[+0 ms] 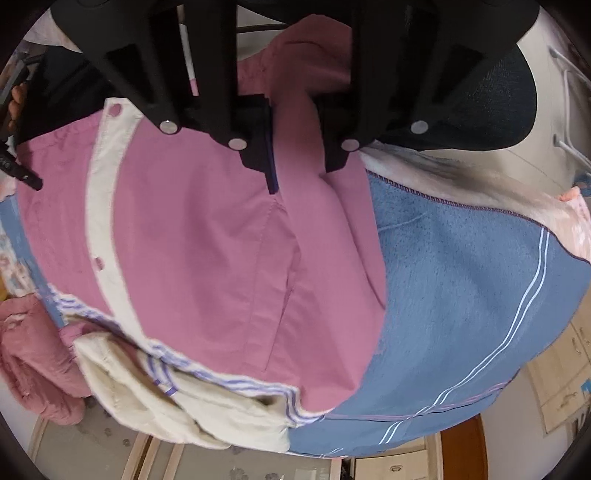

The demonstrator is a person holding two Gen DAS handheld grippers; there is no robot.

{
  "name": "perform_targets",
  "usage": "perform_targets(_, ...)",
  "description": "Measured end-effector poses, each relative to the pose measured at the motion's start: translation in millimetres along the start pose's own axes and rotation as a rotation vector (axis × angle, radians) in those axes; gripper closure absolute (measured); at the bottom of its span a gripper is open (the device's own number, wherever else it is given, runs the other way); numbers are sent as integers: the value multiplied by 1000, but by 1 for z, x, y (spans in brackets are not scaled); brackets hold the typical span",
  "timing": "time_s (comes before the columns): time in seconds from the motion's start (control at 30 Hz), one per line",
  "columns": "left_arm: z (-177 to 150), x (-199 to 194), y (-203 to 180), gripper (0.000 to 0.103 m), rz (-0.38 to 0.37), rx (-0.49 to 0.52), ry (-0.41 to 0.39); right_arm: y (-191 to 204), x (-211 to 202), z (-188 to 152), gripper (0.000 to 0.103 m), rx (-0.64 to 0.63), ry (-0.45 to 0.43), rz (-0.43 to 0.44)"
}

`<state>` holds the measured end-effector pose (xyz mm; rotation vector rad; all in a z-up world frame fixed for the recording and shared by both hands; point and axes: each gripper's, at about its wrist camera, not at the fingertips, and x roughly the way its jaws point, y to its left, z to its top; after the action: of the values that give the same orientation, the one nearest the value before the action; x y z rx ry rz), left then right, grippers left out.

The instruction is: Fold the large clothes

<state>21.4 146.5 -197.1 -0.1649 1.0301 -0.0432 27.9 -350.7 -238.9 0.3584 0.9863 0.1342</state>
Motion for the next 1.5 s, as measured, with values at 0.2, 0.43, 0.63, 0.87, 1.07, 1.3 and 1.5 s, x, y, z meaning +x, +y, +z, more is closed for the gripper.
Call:
perform_targets(0.2, -3, 17, -8, 42, -31, 13, 41, -6, 10, -4, 36, -4, 53, -46)
perform_targets(0.43, -3, 16, -23, 85, 18, 98, 32, 7, 7, -8, 61, -70, 42, -24)
perform_targets(0.63, 13, -15, -7, 90, -292, 32, 21, 21, -17, 15, 88, -137, 34, 206)
perform_targets(0.87, 68, -48, -28, 90, -652, 47, -61, 55, -38, 84, 89, -151, -54, 549)
perform_targets(1.07, 167, -62, -37, 89, -768, 19, -161, 57, -46, 194, 89, -34, -231, 699)
perform_targets(1.3, 320, 5, 2, 86, -637, -315, -245, 1, 27, 322, 87, 304, -317, 516)
perform_targets(1.5, 353, 131, 56, 67, -625, -637, -66, -47, 109, 342, 60, 509, -174, 519)
